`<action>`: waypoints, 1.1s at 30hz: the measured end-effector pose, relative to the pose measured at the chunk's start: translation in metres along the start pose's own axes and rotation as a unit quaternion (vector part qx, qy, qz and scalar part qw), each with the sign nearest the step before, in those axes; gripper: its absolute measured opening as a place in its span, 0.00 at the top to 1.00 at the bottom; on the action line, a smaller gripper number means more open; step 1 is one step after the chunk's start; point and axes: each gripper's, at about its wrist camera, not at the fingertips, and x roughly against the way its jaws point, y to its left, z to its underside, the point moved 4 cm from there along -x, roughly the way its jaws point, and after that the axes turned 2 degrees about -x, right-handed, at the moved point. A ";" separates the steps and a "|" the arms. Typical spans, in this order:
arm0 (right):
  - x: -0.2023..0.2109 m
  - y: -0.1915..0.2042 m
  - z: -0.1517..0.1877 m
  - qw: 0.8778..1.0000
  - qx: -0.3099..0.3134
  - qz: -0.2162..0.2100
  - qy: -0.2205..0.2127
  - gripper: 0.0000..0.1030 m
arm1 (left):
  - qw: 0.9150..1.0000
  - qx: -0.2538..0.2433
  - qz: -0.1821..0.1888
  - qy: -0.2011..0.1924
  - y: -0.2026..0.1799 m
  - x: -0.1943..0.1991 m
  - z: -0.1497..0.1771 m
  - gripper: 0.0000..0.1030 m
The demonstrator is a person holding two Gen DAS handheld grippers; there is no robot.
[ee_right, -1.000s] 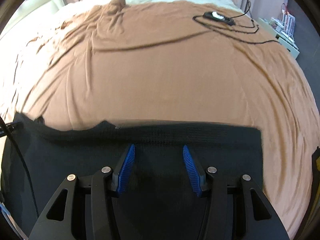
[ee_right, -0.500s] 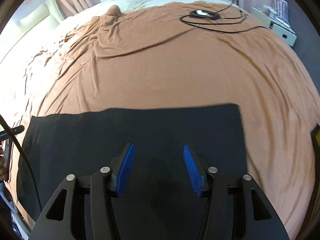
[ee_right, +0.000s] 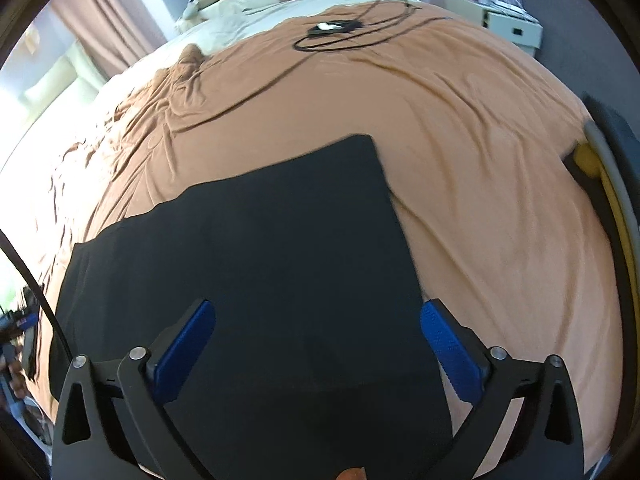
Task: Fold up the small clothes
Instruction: 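Close both grippers on the end of the folded shirt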
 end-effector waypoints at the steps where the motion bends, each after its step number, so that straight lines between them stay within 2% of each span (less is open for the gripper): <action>1: 0.007 -0.002 0.005 1.000 -0.005 -0.002 0.001 0.00 | 1.000 0.003 0.002 0.000 0.003 0.002 0.005 0.09; 6: 0.033 -0.020 0.026 0.999 -0.028 -0.022 -0.010 0.00 | 1.000 0.015 0.011 0.002 0.017 0.016 0.038 0.09; 11: 0.061 -0.035 0.053 0.999 -0.040 -0.016 -0.030 0.00 | 0.999 0.035 0.026 -0.012 0.029 0.033 0.067 0.11; 15: 0.072 -0.042 0.075 0.998 -0.050 -0.029 -0.033 0.00 | 0.997 0.068 0.044 -0.008 0.041 0.037 0.088 0.30; 17: 0.077 -0.048 0.086 0.997 -0.058 -0.036 -0.033 0.00 | 0.995 0.086 0.054 -0.005 0.046 0.037 0.100 0.36; 19: 0.082 -0.055 0.096 0.996 -0.071 -0.041 -0.034 0.08 | 0.993 0.097 0.063 -0.003 0.048 0.037 0.110 0.43; 22: 0.088 -0.066 0.109 0.994 -0.092 -0.053 -0.032 0.20 | 0.991 0.113 0.074 -0.004 0.052 0.039 0.123 0.44; 26: 0.096 -0.081 0.126 0.990 -0.120 -0.058 -0.041 0.22 | 0.987 0.137 0.088 -0.010 0.058 0.041 0.135 0.44; 30: 0.101 -0.093 0.140 0.984 -0.155 -0.076 -0.040 0.31 | 0.981 0.162 0.103 -0.011 0.064 0.042 0.147 0.47; 33: 0.101 -0.103 0.153 0.977 -0.188 -0.090 -0.037 0.32 | 0.975 0.177 0.133 -0.011 0.063 0.040 0.153 0.47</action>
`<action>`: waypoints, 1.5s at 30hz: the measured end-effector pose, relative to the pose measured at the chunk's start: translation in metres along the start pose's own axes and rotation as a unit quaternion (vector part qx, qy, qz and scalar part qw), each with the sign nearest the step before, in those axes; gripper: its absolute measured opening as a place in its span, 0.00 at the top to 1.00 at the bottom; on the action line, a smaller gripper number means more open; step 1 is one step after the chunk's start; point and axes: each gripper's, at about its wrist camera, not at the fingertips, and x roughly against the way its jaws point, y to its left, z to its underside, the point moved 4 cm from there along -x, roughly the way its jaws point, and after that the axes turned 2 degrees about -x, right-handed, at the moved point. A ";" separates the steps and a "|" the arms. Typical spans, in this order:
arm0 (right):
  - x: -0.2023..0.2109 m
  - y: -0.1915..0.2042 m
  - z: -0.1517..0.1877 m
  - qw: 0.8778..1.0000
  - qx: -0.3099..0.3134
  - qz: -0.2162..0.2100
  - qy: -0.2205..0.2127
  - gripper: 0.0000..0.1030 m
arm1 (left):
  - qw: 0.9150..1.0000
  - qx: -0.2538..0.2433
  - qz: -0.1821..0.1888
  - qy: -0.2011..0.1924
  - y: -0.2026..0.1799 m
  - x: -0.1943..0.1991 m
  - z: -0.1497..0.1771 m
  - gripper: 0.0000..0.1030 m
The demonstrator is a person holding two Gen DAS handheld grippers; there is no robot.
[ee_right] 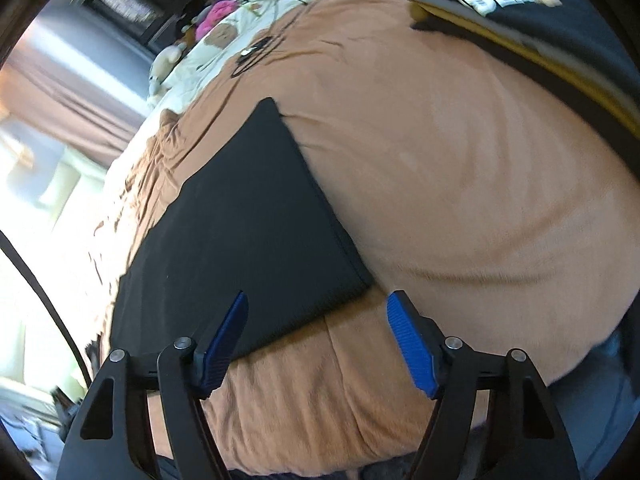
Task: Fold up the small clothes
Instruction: 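Close both grippers on the end of the folded shirt, then lift the gripped shirt end with the left gripper while the right gripper opens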
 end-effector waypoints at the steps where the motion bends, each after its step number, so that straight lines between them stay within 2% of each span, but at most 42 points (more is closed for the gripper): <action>1: 0.000 -0.004 0.002 1.000 -0.009 -0.008 0.003 0.35 | 1.000 0.007 0.008 0.001 0.001 -0.001 0.002 0.47; 4: -0.005 -0.008 0.007 0.998 -0.032 -0.045 0.015 0.44 | 0.999 0.030 0.032 0.004 0.004 -0.006 0.004 0.47; 6: -0.010 -0.008 0.009 0.996 -0.046 -0.068 0.022 0.45 | 0.998 0.044 0.040 -0.001 0.004 -0.009 0.004 0.47; 9: -0.019 -0.012 0.008 0.995 -0.060 -0.072 0.022 0.48 | 0.996 0.068 0.054 -0.009 0.005 -0.015 0.004 0.47; 14: -0.026 -0.027 0.003 0.994 -0.092 -0.062 -0.001 0.64 | 0.995 0.082 0.040 -0.028 0.005 -0.019 -0.003 0.53; 17: -0.027 -0.033 -0.001 0.993 -0.100 -0.054 -0.012 0.74 | 0.995 0.091 0.031 -0.037 0.010 -0.022 -0.010 0.65; 19: -0.027 -0.032 -0.002 0.993 -0.102 -0.047 -0.016 0.85 | 0.994 0.096 0.023 -0.041 0.014 -0.024 -0.014 0.86; 22: -0.023 -0.034 -0.003 0.994 -0.100 -0.040 -0.022 0.97 | 0.993 0.100 0.025 -0.056 0.017 -0.022 -0.017 0.96; 25: -0.015 -0.030 -0.002 0.994 -0.096 -0.042 -0.030 0.99 | 0.992 0.097 0.030 -0.075 0.016 -0.013 -0.019 0.96; 31: 0.003 -0.011 0.012 0.995 -0.076 -0.047 -0.044 1.00 | 0.992 0.082 0.038 -0.085 0.011 0.008 -0.021 0.97; 36: 0.013 -0.012 0.020 0.996 -0.067 -0.056 -0.033 1.00 | 0.992 0.075 0.045 -0.092 0.012 0.032 -0.017 0.97; 42: 0.035 -0.021 0.031 0.997 -0.056 -0.059 -0.017 1.00 | 0.992 0.079 0.048 -0.088 0.027 0.044 -0.007 0.97; 45: 0.037 -0.018 0.033 0.998 -0.036 -0.043 -0.004 0.99 | 0.993 0.082 0.050 -0.069 0.029 0.033 -0.004 0.96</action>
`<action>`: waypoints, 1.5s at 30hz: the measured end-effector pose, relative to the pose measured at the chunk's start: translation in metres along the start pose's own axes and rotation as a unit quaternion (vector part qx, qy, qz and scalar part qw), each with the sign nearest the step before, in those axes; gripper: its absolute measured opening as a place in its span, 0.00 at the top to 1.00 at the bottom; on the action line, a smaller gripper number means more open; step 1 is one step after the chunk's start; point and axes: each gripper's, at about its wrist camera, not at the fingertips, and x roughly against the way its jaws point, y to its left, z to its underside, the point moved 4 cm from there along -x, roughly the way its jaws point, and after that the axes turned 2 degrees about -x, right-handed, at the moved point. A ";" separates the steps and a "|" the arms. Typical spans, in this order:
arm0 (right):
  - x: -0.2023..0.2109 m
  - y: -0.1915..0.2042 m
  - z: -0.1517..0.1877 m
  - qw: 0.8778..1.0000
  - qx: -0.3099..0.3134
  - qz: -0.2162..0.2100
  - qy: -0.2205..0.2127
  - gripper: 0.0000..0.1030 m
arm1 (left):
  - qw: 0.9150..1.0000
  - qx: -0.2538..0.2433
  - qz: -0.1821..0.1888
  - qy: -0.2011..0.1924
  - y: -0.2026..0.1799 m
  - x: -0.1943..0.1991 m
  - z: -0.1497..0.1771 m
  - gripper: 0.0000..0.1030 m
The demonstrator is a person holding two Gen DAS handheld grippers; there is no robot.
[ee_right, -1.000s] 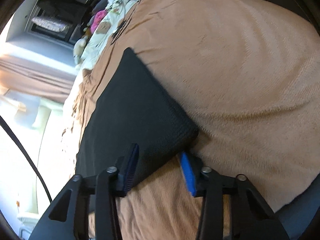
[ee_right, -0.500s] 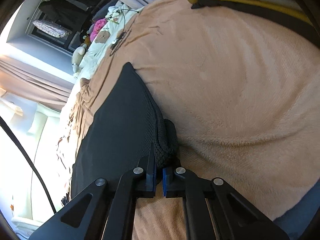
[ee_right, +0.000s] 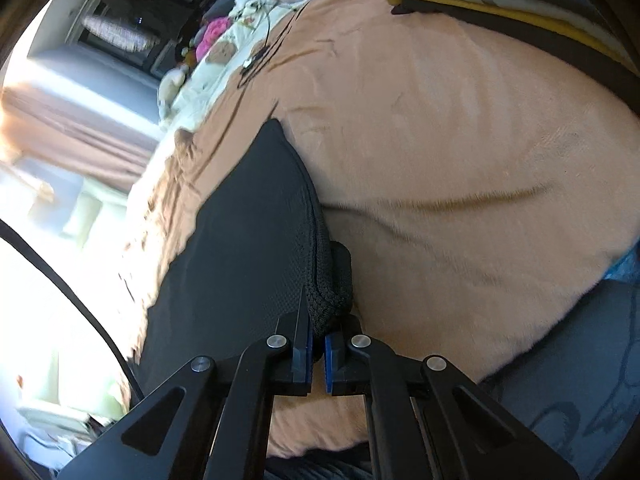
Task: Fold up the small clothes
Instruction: 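Lift the gripped shirt end with the left gripper while the right gripper opens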
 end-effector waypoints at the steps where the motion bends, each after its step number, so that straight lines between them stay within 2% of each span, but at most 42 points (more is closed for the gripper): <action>1: -0.001 0.002 0.000 1.000 0.013 0.015 0.005 0.98 | 1.000 0.004 -0.004 0.009 0.002 -0.005 0.001 0.96; 3: 0.000 0.006 -0.002 0.999 0.038 0.037 0.007 0.93 | 1.000 0.007 -0.015 0.025 0.006 -0.014 0.004 0.94; 5: 0.003 0.009 -0.003 0.996 0.063 0.063 0.004 0.81 | 0.999 0.007 -0.014 0.030 0.009 -0.018 0.006 0.88; 7: 0.010 0.011 -0.006 0.993 0.087 0.079 -0.005 0.54 | 0.999 0.014 -0.011 0.029 0.012 -0.017 0.005 0.69; 9: 0.021 0.013 -0.011 0.991 0.095 0.092 -0.023 0.46 | 0.999 0.022 0.002 0.026 0.015 -0.015 0.006 0.64; 12: 0.033 0.018 -0.016 0.989 0.098 0.102 -0.043 0.46 | 0.999 0.029 0.008 0.027 0.019 -0.015 0.006 0.63; 16: 0.031 0.054 -0.010 0.984 0.151 0.079 -0.042 0.46 | 0.999 0.040 0.018 0.021 0.021 -0.019 0.005 0.63; 18: 0.023 0.078 -0.002 0.980 0.184 0.064 -0.031 0.47 | 0.999 0.042 0.021 0.021 0.021 -0.021 0.004 0.64; 20: 0.012 0.097 0.008 0.976 0.209 0.053 -0.017 0.53 | 0.998 0.045 0.025 0.019 0.021 -0.022 0.002 0.65; 22: -0.001 0.115 0.017 0.972 0.229 0.042 0.003 0.60 | 0.999 0.045 0.024 0.020 0.023 -0.021 0.003 0.72; 27: -0.033 0.151 0.027 0.961 0.274 0.029 0.029 0.62 | 0.998 0.053 0.034 0.024 0.028 -0.021 0.000 0.90; 29: -0.045 0.163 0.032 0.957 0.287 0.023 0.042 0.62 | 0.997 0.053 0.044 0.022 0.027 -0.017 0.000 0.91; 35: -0.072 0.182 0.039 0.946 0.317 0.016 0.069 0.71 | 0.996 0.053 0.075 0.014 0.019 -0.004 0.001 0.93; 39: -0.095 0.198 0.056 0.933 0.344 0.014 0.101 0.78 | 0.995 0.051 0.091 0.009 0.011 0.003 0.001 0.93; 45: -0.132 0.208 0.081 0.913 0.377 0.022 0.150 0.83 | 0.994 0.049 0.101 0.007 0.005 0.007 -0.004 0.94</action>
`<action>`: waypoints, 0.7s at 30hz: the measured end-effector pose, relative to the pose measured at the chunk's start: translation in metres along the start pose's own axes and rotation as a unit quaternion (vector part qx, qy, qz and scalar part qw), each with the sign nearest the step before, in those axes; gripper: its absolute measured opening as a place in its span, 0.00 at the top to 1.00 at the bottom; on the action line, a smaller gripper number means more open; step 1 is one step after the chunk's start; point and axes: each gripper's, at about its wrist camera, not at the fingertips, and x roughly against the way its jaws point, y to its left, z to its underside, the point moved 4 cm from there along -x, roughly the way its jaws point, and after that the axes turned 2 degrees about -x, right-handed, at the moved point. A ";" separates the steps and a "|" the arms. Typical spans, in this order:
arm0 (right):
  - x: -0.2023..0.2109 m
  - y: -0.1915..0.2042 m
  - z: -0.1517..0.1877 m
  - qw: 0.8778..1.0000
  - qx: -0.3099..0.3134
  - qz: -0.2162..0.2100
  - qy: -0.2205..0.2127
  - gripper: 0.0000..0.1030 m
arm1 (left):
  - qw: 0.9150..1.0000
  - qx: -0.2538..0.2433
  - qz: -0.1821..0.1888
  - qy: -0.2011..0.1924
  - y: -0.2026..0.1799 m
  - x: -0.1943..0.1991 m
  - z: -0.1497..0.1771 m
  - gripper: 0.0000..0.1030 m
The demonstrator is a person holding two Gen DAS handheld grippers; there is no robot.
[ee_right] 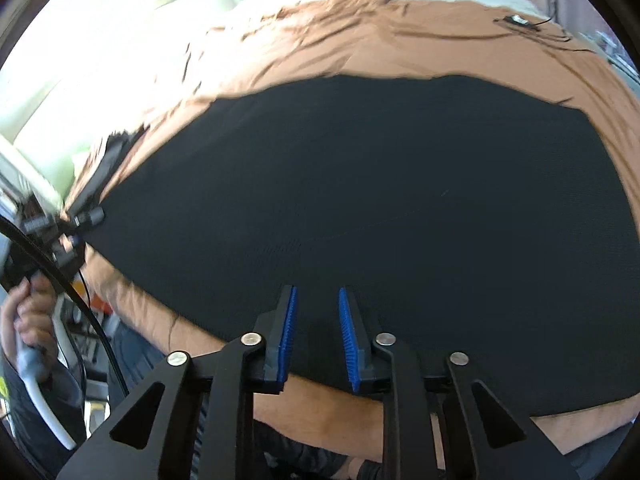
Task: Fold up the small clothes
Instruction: 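Lift the gripped shirt end with the left gripper while the right gripper opens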
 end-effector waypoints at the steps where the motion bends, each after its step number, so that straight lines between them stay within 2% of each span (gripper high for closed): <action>1: -0.007 0.001 -0.001 1.000 0.002 0.002 0.010 0.84 | 1.000 0.001 0.001 0.000 0.000 0.000 -0.001 0.94; 4: -0.020 0.004 0.003 0.999 0.012 0.005 0.031 0.85 | 1.000 0.003 0.003 0.000 0.001 0.000 -0.001 0.94; 8: -0.025 0.003 -0.012 0.999 0.018 0.012 0.029 0.85 | 1.000 0.009 0.004 -0.003 0.003 -0.001 -0.001 0.94; 21: -0.072 -0.028 -0.107 0.998 0.005 0.054 0.026 0.85 | 0.998 0.055 -0.012 -0.005 0.023 -0.002 0.000 0.94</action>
